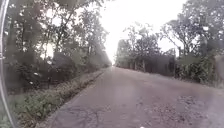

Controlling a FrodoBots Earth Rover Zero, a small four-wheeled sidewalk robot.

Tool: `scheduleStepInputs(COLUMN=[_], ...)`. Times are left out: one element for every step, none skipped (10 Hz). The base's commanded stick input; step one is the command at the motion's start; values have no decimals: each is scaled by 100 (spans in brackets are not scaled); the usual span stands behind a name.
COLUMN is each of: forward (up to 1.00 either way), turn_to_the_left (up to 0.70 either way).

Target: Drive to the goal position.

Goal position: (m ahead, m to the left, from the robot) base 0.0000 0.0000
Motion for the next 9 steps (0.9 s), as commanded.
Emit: scheduleStepInputs(forward=[10, 10, 10, 10, 10, 10, 10, 10, 10], turn_to_the_left=[1, 1, 1, 1, 1, 1, 1, 1, 1])
